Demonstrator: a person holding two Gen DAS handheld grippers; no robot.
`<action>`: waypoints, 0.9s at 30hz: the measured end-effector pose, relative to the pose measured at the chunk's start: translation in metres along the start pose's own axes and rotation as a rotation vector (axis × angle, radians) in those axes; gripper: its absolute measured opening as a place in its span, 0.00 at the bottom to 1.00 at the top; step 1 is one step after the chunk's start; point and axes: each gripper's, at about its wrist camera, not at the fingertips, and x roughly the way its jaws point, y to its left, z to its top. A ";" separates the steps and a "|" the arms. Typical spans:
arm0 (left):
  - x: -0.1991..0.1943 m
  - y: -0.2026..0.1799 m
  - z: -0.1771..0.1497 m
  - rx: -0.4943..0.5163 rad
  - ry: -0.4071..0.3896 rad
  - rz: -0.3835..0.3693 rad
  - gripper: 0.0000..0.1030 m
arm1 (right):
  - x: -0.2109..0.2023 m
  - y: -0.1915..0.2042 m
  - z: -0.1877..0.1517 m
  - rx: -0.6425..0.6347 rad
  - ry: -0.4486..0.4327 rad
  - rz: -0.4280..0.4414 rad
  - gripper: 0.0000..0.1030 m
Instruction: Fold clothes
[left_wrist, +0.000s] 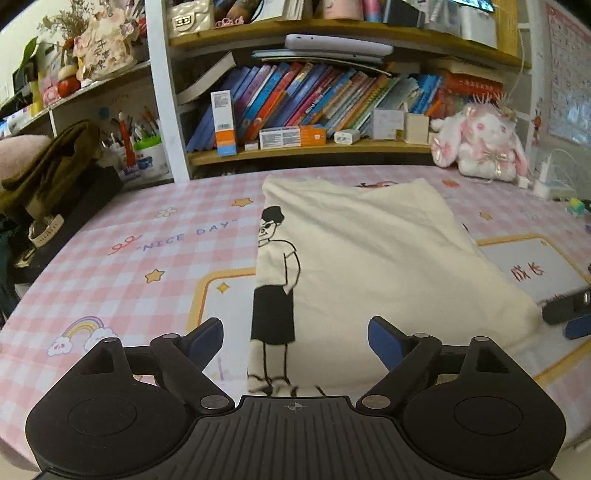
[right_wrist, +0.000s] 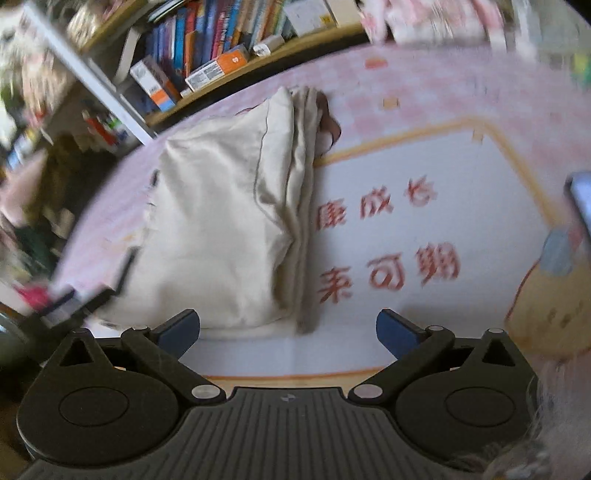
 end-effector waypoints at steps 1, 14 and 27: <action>-0.002 -0.002 -0.001 0.015 -0.003 0.006 0.86 | -0.001 -0.004 0.000 0.042 0.013 0.028 0.99; -0.013 -0.026 -0.005 0.238 -0.046 -0.025 0.92 | 0.014 -0.021 0.007 0.337 0.110 0.161 0.49; 0.005 -0.057 -0.011 0.550 -0.069 -0.133 0.92 | 0.002 -0.014 0.024 0.368 0.074 0.236 0.11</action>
